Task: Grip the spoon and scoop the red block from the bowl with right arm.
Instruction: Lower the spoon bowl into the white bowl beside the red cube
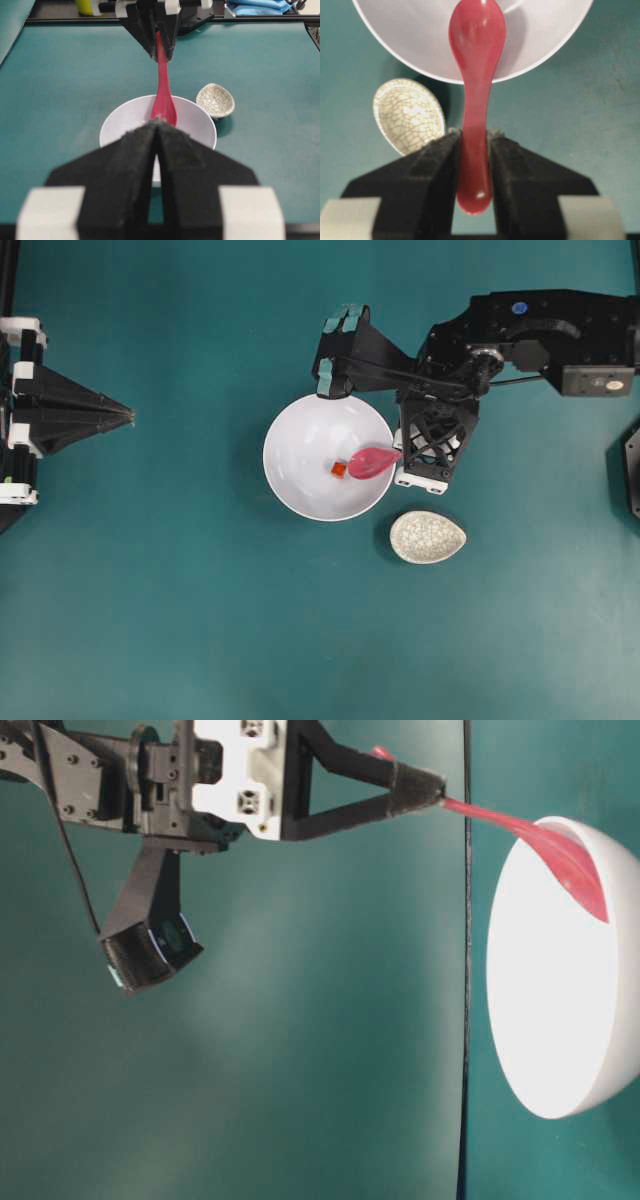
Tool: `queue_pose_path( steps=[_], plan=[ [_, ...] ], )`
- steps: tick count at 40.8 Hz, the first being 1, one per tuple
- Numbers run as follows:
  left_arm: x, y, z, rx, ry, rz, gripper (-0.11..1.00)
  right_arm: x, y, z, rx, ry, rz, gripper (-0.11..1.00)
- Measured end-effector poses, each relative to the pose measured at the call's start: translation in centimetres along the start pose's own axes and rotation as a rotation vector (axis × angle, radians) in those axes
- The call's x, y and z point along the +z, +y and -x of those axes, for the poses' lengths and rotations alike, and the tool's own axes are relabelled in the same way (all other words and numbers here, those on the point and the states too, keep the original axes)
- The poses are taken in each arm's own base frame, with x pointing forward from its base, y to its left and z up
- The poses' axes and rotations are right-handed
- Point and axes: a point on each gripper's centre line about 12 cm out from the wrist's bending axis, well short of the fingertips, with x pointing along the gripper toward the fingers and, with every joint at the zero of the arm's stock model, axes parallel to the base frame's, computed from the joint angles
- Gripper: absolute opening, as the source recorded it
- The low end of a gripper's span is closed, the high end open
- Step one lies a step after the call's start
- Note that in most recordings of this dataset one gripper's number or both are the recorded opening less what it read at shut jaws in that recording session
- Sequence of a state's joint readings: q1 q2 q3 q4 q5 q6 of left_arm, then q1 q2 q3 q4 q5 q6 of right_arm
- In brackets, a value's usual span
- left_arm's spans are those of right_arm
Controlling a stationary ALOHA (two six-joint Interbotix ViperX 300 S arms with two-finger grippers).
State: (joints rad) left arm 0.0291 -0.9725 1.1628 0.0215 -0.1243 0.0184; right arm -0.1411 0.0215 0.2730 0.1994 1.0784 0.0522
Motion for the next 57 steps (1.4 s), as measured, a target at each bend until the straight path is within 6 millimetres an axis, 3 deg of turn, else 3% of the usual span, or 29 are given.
queue_pose_path(
  steps=[17, 35, 57],
  plan=[
    [0.1, 0.0, 0.1, 0.000, -0.003, 0.000, 0.00, 0.7, -0.2, -1.1, -0.007, -0.012, 0.000, 0.25],
    [0.1, 0.0, 0.1, 0.000, -0.003, 0.000, 0.00, 2.6, 1.1, -2.6, 0.000, -0.047, 0.043, 0.25],
    [0.1, 0.0, 0.1, 0.000, -0.003, 0.000, 0.00, 3.3, -0.2, -2.4, -0.050, -0.081, 0.038, 0.25]
  ],
)
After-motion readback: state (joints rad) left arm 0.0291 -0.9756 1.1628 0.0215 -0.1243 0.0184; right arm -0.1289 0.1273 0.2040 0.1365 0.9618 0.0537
